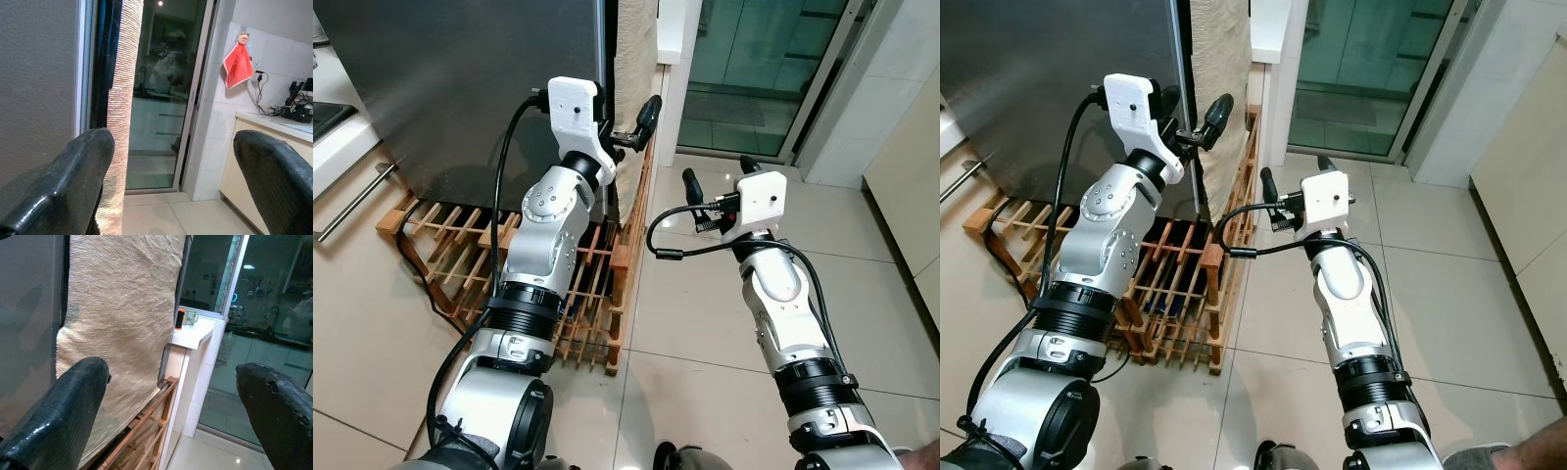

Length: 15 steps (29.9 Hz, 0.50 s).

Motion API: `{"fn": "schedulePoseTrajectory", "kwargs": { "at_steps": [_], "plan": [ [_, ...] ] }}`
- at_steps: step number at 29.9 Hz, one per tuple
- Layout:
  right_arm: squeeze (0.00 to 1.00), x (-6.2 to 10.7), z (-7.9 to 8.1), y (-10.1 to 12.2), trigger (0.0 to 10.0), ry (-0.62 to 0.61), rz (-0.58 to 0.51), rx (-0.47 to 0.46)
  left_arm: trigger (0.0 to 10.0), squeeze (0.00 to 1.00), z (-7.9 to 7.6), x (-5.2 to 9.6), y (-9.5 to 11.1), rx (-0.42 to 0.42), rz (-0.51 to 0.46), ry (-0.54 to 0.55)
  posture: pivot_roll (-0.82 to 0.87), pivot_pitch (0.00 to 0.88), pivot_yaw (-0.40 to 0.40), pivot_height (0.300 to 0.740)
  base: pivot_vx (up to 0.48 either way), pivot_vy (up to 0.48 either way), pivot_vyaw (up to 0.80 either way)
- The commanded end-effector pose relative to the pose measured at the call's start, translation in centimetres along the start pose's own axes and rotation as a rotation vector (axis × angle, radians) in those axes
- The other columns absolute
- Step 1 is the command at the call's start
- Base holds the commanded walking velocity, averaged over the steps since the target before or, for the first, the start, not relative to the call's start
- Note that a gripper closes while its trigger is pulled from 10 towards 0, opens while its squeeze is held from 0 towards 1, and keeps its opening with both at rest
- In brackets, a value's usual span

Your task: Restocking fridge

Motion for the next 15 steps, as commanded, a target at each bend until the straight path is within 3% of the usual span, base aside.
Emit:
{"fn": "schedulePoseTrajectory", "kwargs": {
  "at_steps": [1, 15],
  "plan": [
    [0.0, -0.57, -0.44, 0.55, 10.0, -0.007, -0.022, 0.002, 10.0, 0.0, -0.12, -0.4, 0.48, -0.012, -0.008, -0.003, -0.06, 0.0, -0.019, 0.727, 0.0, 0.0, 0.0],
    [0.0, -0.72, -0.62, 0.44, 10.0, -0.01, -0.022, 0.003, 10.0, 0.0, -0.17, -0.56, 0.43, -0.021, -0.006, -0.004, -0.05, 0.0, -0.022, 0.727, 0.0, 0.0, 0.0]
  ]
}}
Point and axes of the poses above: a point about 5 cm out from each wrist's last joint towards the gripper, its own x axis pointing back from the gripper into the wrist, its own y axis along the axis of the wrist's last joint, z = x × y, the point moved 3 cm from there along -x, pointing out of the wrist towards the gripper, and after that the axes turned 14 degrees about x, right-handed, at the moved point
